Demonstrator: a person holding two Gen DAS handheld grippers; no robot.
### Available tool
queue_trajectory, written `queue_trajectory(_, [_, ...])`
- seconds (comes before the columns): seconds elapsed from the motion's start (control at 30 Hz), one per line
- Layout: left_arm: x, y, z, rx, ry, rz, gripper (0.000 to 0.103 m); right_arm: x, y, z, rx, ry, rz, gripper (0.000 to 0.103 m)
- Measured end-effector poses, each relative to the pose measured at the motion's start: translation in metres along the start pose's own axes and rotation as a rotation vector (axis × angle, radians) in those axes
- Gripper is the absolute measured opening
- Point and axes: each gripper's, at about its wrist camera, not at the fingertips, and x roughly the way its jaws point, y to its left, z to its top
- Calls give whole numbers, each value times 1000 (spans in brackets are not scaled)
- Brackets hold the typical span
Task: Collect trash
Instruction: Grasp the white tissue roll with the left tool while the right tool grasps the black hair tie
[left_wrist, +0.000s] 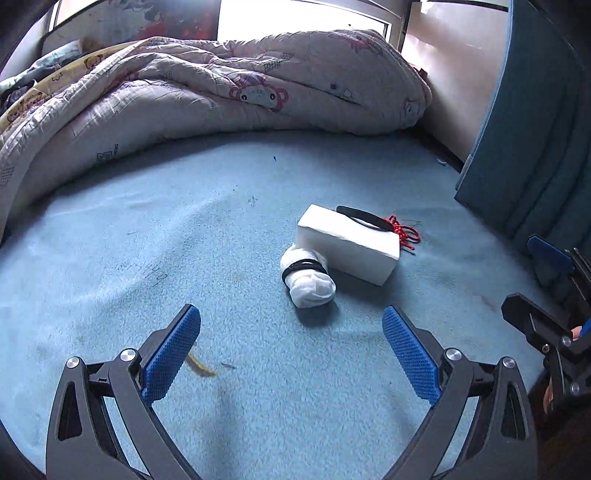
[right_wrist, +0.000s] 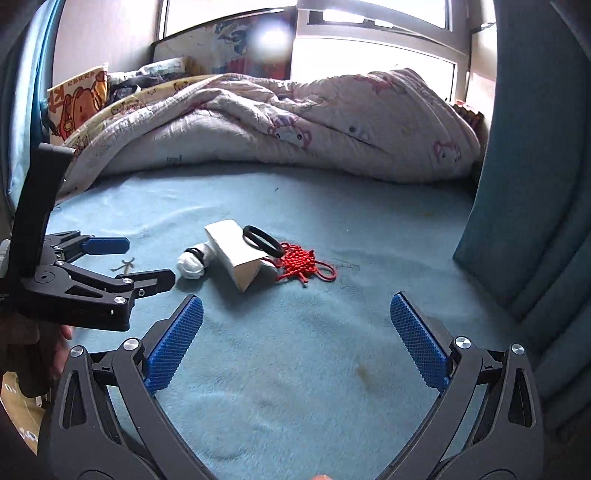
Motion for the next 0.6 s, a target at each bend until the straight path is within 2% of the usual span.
queue_trajectory(0.07, [12,-2,8,14,21,32,97,19,-5,9,-27,25,-28,98])
queue_trajectory(0.27, [41,-10,21,100,55,103,97,59,-3,36,-58,50,77,98])
queue_trajectory(0.3, [45,-9,23,91,70,94,96,65,-1,39,-57,57,92,97])
queue_trajectory(0.4, [47,-3,28,56,71,49,96,84,9,47,-87,82,121,85])
queue_trajectory(0.47, [52,-3,28,55,95,28,87,93,15,49,-111,90,118,84])
queue_trajectory(0.5, [55,-4,28,60,109,21,79,98,17,50,-120,99,127,83])
queue_trajectory(0.6, [54,-9,27,80,103,25,70,105,20,51,-131,107,135,80])
